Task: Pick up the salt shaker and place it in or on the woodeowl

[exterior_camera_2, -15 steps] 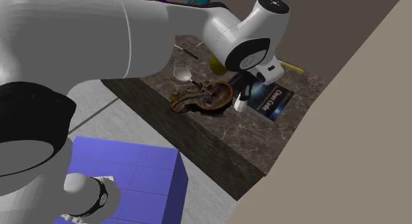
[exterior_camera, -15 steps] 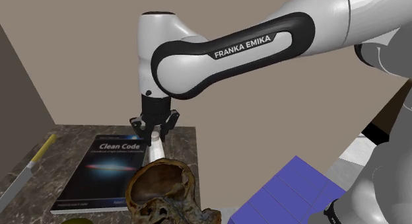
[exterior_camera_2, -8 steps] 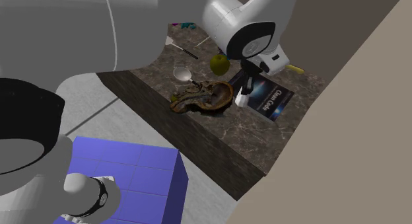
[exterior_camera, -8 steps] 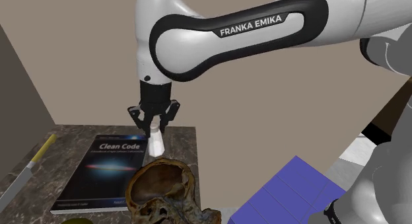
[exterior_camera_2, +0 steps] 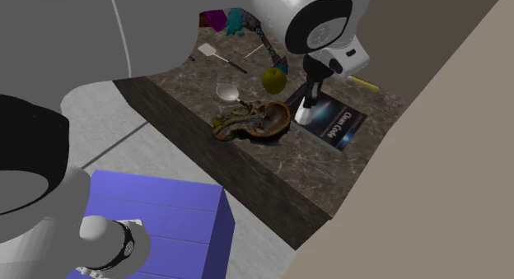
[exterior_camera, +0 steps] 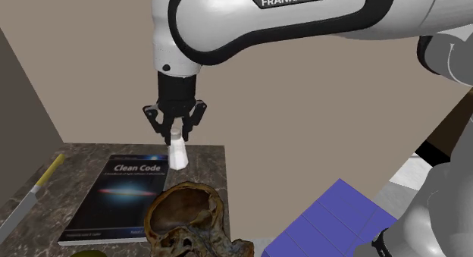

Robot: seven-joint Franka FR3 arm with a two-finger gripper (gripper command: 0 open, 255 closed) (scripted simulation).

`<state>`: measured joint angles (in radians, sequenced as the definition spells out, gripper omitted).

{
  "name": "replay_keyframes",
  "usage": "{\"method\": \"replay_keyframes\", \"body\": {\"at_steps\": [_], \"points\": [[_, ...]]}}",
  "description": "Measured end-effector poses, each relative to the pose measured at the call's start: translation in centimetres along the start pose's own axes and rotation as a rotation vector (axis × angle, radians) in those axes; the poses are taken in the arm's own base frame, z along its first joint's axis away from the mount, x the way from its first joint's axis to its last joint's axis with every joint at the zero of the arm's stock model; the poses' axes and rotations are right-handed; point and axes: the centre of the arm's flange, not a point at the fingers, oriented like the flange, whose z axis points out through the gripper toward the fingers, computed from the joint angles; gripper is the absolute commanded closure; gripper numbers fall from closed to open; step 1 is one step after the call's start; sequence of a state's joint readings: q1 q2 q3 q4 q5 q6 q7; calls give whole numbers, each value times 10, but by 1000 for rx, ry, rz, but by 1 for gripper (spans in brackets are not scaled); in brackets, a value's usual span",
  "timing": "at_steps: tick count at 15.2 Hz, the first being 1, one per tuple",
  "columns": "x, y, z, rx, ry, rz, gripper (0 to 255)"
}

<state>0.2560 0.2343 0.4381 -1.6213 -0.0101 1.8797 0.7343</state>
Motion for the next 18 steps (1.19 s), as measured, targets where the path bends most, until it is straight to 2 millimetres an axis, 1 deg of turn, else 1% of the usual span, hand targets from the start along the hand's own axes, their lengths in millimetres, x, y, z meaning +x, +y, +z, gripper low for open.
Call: {"method": "replay_keyframes", "body": {"at_steps": [6,7,8,9,10,13,15,18], "points": [[-1,-2,-30,0,0,0,255],[-5,-5,-32,0,0,0,255],[-14,-8,-36,0,-1,0,255],[-26,-7,-39,0,0,0,255],[-37,-11,-40,0,0,-1,255],[-80,-15,-47,0,0,-1,255],[-102,-18,-53,0,0,-1,255],[-140,-29,-56,0,-1,-2,255]]}}
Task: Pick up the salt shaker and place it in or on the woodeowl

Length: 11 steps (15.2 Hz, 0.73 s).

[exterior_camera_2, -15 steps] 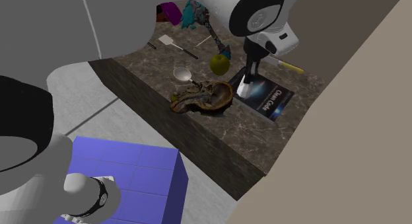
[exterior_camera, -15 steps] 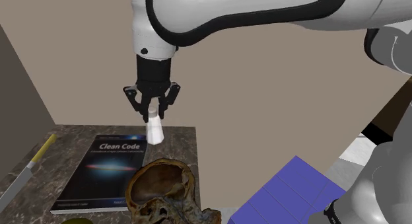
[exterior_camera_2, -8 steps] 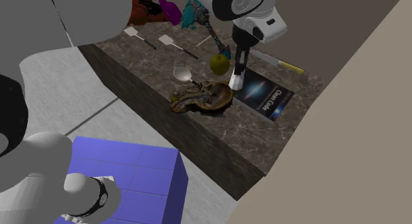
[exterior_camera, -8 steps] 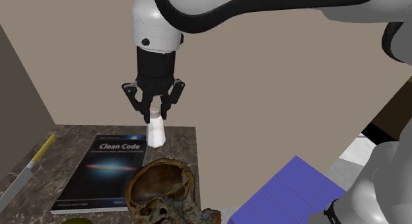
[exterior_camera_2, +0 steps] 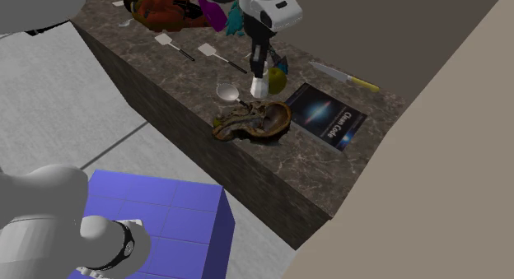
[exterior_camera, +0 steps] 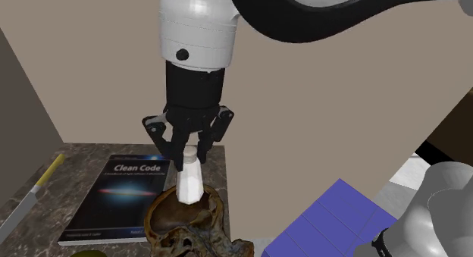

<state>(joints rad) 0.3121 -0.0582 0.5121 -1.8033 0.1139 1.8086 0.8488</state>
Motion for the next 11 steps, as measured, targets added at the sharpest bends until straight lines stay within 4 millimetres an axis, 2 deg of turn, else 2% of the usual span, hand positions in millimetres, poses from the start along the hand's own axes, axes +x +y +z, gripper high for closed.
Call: {"method": "replay_keyframes", "body": {"at_steps": [2,4,11], "points": [[-30,0,-4,-1,0,1,255],[-43,0,-3,0,1,1,255],[-46,2,31,-1,0,2,255]]}}
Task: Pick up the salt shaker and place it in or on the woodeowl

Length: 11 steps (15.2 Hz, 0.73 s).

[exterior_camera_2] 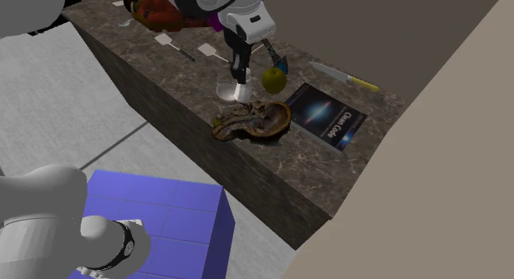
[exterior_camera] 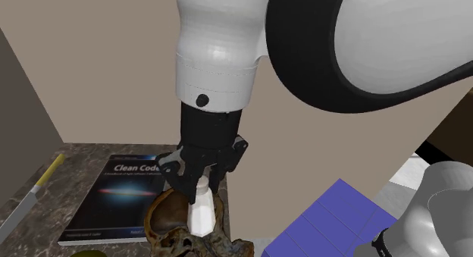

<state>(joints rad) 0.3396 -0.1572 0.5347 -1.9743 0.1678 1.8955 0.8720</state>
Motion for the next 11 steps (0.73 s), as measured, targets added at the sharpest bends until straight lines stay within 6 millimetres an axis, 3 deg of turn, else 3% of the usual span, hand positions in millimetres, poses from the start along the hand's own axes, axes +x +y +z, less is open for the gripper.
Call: {"method": "replay_keyframes", "body": {"at_steps": [11], "points": [[2,5,58,0,0,0,255]]}}
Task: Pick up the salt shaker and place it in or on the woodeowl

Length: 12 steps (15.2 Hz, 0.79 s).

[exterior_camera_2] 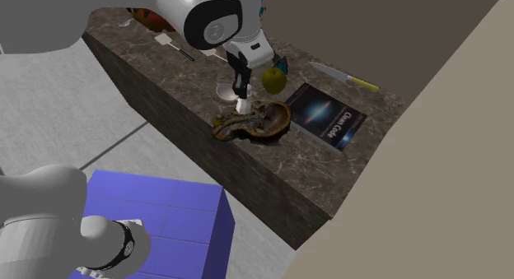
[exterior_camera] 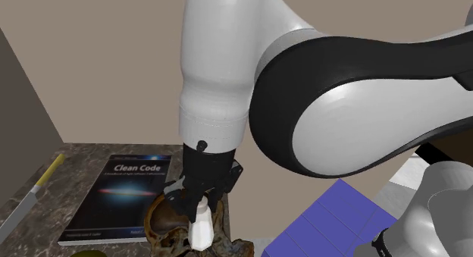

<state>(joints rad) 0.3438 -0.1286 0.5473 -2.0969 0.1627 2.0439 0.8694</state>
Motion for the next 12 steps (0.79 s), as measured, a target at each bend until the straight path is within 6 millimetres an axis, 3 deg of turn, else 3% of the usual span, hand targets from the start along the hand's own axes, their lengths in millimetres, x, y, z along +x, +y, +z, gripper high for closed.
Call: {"method": "replay_keyframes", "body": {"at_steps": [8,9,12], "points": [[0,1,10,0,0,0,255],[0,1,10,0,0,0,0],[0,1,10,0,0,0,0]]}}
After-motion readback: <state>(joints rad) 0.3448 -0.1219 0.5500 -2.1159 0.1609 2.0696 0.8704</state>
